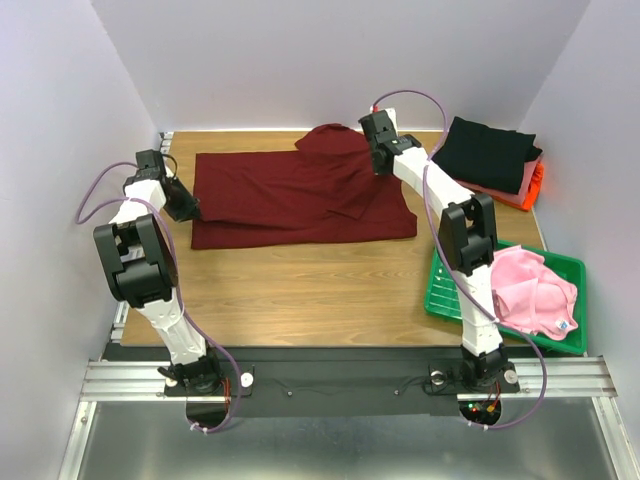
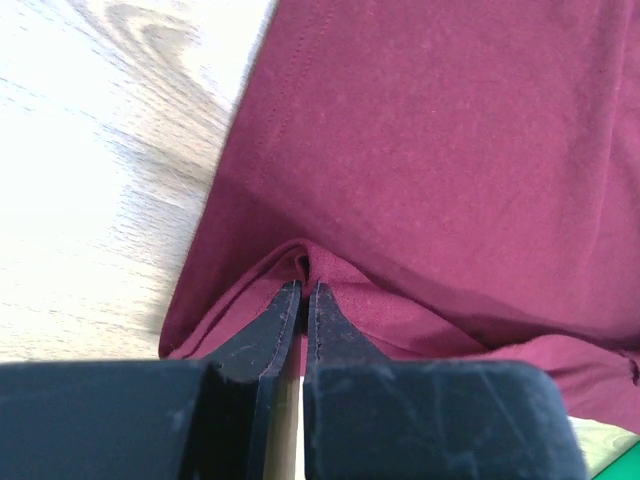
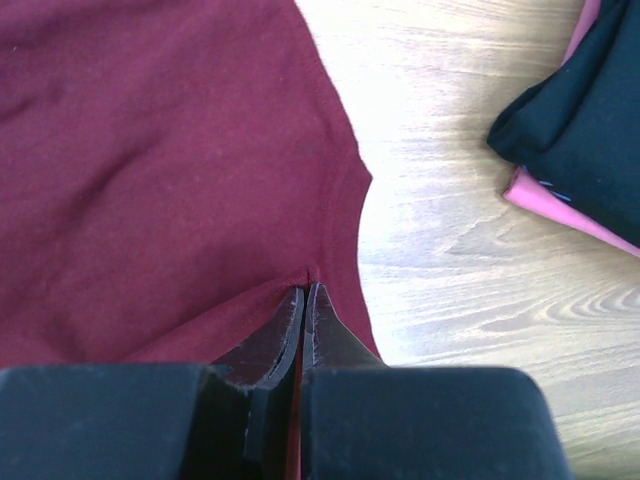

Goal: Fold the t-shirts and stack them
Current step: Fold the tshirt

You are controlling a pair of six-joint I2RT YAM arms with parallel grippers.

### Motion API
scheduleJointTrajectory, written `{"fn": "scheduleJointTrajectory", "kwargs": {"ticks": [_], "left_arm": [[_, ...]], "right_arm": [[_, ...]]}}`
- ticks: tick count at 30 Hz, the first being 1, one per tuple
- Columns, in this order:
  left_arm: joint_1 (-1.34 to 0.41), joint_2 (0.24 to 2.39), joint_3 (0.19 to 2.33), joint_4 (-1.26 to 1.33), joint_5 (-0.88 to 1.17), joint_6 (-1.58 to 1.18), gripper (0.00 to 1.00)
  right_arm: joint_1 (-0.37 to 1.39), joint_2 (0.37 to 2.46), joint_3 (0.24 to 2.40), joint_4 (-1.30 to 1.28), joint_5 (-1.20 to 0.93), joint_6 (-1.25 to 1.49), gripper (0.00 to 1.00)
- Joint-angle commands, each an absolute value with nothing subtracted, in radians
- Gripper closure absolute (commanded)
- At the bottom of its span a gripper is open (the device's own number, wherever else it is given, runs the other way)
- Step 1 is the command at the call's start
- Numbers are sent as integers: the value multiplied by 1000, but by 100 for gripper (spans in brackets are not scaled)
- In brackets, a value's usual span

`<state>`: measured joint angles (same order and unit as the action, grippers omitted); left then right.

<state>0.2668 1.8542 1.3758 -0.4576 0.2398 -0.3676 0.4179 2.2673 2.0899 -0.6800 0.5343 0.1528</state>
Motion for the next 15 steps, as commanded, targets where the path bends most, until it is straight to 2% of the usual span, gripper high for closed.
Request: {"fn": "scheduleJointTrajectory", "kwargs": {"ticks": [1,15], "left_arm": [[284,1861,1425,-442,267,-353,100],[290,1913,1468,-429,290,-365,100]], "right_arm": [[403,2272,2151,-644,566,140,100],[391,2299,2174,-644,569,124,100]]}}
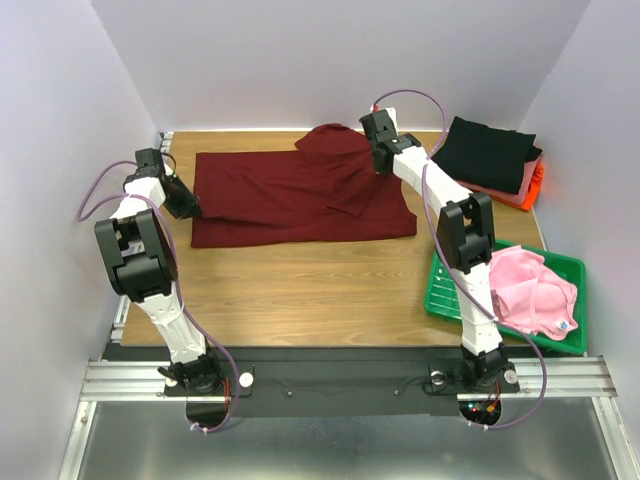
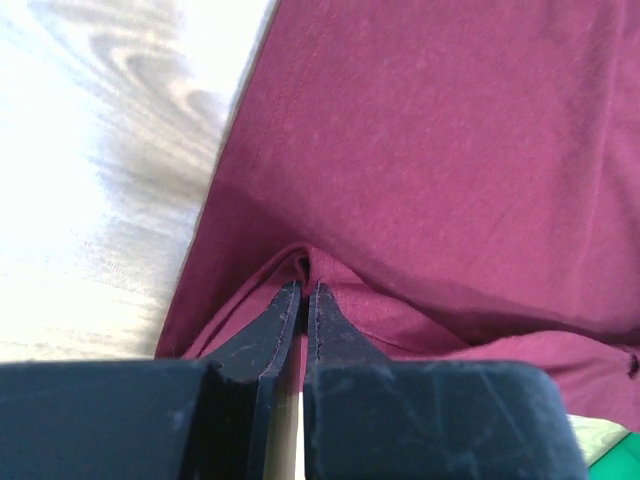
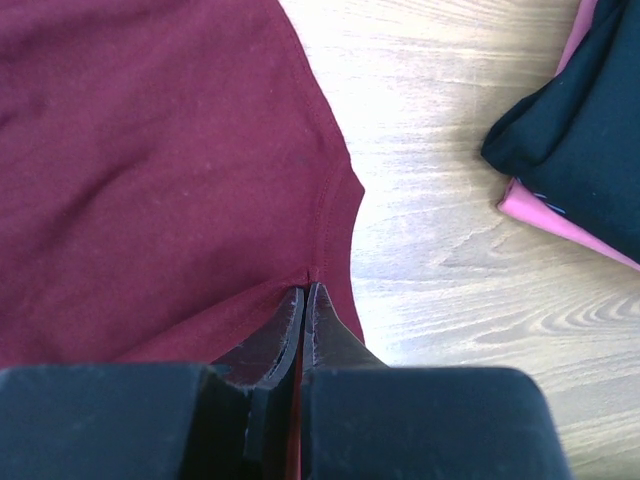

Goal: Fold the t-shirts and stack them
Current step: Fold the tshirt

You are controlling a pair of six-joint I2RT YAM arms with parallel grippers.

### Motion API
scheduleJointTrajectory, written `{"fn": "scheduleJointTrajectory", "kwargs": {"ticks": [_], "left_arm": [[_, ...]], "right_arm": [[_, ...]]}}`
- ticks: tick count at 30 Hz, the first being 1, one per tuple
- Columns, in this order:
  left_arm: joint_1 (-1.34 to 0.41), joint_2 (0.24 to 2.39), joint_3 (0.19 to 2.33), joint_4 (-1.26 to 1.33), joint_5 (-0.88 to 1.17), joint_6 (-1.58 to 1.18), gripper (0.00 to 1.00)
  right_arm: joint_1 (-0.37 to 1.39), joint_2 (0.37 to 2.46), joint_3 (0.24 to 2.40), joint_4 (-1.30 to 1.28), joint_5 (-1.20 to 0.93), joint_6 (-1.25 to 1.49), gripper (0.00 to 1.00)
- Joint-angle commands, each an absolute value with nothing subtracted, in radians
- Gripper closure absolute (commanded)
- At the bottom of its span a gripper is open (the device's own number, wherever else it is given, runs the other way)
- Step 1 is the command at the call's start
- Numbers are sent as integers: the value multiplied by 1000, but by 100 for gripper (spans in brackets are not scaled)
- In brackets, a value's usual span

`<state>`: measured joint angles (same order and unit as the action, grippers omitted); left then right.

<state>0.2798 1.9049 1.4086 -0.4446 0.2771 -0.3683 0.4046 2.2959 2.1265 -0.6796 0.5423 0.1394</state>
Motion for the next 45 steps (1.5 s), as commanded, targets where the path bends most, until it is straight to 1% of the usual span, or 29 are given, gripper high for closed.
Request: {"fn": "scheduleJointTrajectory", "kwargs": {"ticks": [1,29,37,39,40,41,42,43,45], "left_arm": [[288,1916,1477,-431,290,-367,100],[316,1993,1528,-443,319,-376,100],[316,2046,1595,-443,364,-383,100],[316,2057,1643,-451,360,-388,98],[316,2060,1658,-453,359,-390,94],[318,2062,1695,-459,350,-394,91],[318,2060,1710,-460,342,-399,75],[316,2057,1726,-462,325,-406,49],[316,2036,1768,-472,255,-410,28]], "right_arm": [[391,2299,2174,-644,571,124,100],[353,2344,2230,-643,561,124,99],[353,2370,2252,-644,542,124,100],[353,2375,2266,-644,538,124,99],[353,2376,2284,-644,540,129,93],[353,2379,2295,-644,540,132,73],[351,2379,2305,-644,541,136,58],[348,2381,2324,-646,543,150,46],[342,2373,2336,-644,537,163,27]]}}
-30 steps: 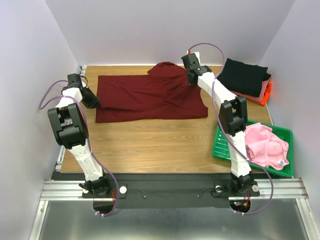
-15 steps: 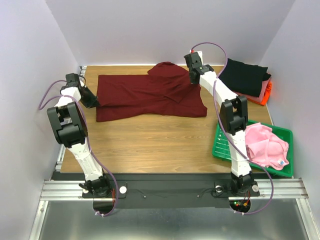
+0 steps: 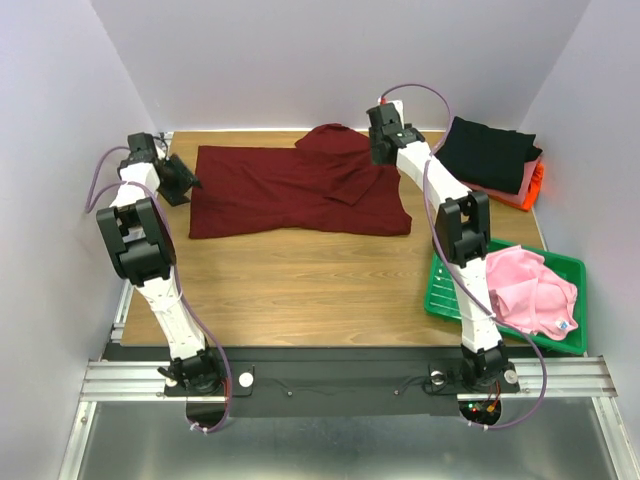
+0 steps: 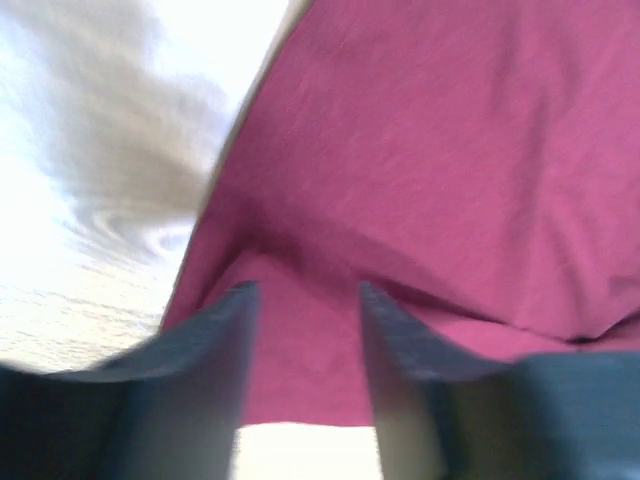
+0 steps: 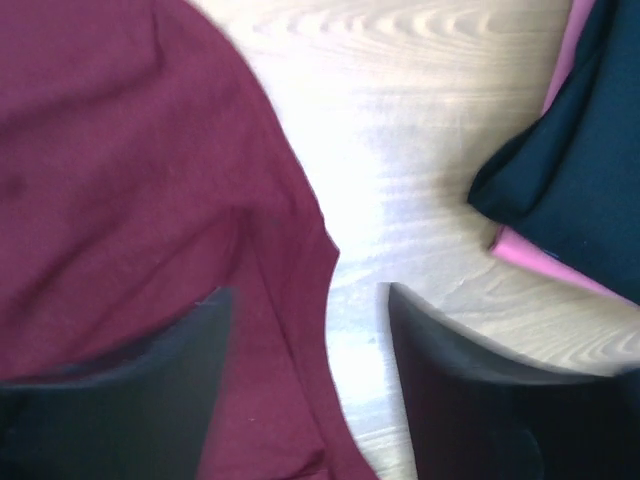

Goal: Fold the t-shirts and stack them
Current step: Fold the tshirt

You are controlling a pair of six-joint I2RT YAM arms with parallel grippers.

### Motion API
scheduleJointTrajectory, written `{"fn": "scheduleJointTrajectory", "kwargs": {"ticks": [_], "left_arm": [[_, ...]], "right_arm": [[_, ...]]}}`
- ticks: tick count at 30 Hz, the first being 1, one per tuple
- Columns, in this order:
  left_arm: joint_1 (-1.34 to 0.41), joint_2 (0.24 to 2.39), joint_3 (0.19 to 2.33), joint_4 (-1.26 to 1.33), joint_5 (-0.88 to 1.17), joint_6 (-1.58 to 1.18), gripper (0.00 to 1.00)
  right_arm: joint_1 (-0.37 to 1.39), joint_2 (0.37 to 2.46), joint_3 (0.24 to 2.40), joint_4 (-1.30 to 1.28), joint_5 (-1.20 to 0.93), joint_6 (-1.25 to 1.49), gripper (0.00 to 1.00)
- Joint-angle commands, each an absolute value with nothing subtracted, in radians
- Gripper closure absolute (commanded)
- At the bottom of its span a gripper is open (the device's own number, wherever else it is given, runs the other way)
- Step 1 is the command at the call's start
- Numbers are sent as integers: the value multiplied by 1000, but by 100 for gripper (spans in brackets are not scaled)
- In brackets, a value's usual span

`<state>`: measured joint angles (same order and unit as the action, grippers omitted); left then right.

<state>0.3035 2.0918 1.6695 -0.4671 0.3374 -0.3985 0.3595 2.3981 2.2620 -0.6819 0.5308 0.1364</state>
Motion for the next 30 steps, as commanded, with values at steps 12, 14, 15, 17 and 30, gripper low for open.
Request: {"fn": "scheduleJointTrajectory", "kwargs": {"ticks": [12,14,15,17,30], "left_arm": [[195,1801,1508,-338,182,-368,2],[169,1770,1422,-312,228,-388,2],[160,1760,1378,-290,247,-394,2],[147,1764,1335,-275,262,-408,2],[146,1812,1240,-238,232,-399,1]], "right_arm": [[339,2143,1996,-644,351,325,24],[341,2087,1886,-641,292,360,28],[341,2066,1852,-638,272,367,32],[341,2018,1755,-623,230,390,33],[339,1942,1497,-563,163,449,46]]}}
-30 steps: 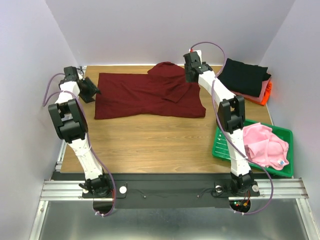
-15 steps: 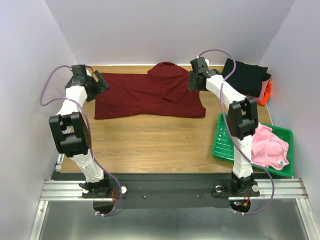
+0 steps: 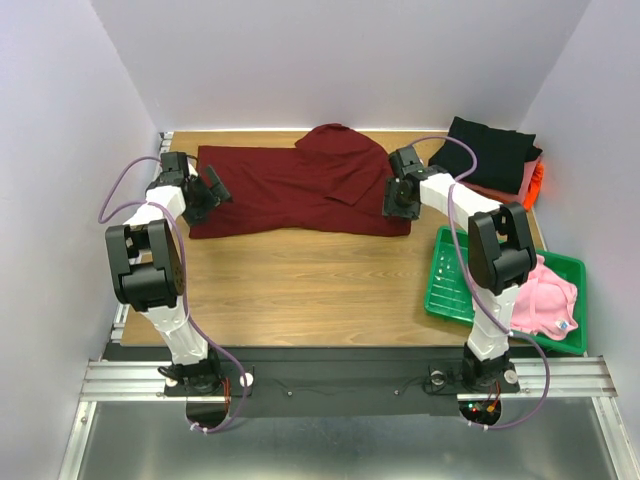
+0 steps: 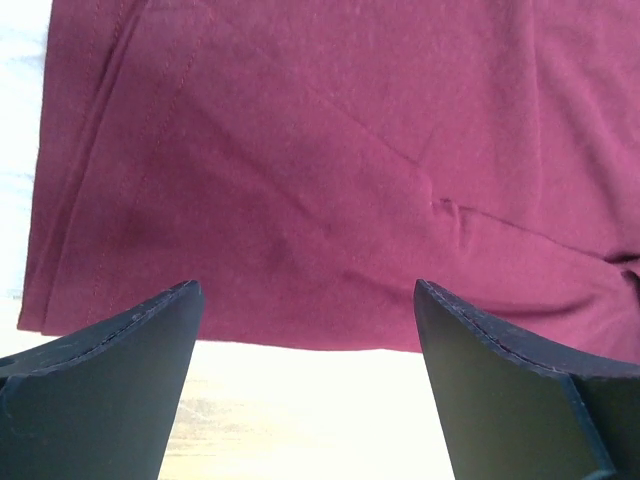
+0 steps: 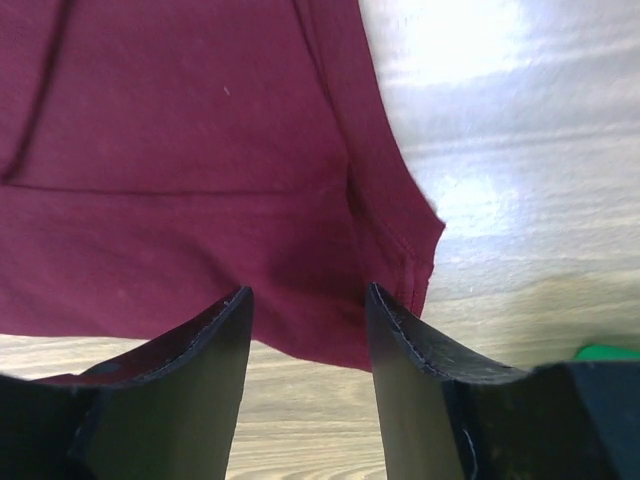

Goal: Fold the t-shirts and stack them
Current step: Fold the tshirt

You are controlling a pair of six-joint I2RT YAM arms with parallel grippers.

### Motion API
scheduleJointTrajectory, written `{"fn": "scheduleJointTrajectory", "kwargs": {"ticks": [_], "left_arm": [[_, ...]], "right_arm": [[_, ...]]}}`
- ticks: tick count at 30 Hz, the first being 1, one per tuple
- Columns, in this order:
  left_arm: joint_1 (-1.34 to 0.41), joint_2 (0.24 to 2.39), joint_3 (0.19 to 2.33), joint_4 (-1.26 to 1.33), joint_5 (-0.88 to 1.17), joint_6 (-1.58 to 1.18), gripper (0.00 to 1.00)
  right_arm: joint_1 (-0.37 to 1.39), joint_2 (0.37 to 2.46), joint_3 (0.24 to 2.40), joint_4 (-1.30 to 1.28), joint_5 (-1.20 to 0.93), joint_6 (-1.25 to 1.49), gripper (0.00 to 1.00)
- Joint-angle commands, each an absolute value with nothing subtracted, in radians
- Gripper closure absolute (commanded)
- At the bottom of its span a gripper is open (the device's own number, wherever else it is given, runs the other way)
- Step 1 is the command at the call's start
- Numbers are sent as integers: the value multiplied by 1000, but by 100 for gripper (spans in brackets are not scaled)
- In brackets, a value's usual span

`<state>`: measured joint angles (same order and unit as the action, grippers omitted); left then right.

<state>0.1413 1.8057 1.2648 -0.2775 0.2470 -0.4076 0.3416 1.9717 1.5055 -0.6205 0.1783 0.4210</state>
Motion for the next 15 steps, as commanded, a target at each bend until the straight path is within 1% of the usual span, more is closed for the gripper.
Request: {"fn": "scheduleJointTrajectory", "kwargs": {"ticks": [1,8,15], "left_arm": [[144,1815,1235,-236,229,-399,2],[146,1838,1206,-210,206,-391,1],[146,1855,1190,-202,178,-379,2]], "right_arm": [[339,1942,1497,-558,167,451,46],[339,1963,1497,-554,173,448,49],[339,1930,1460,-555,199,453,50]]}}
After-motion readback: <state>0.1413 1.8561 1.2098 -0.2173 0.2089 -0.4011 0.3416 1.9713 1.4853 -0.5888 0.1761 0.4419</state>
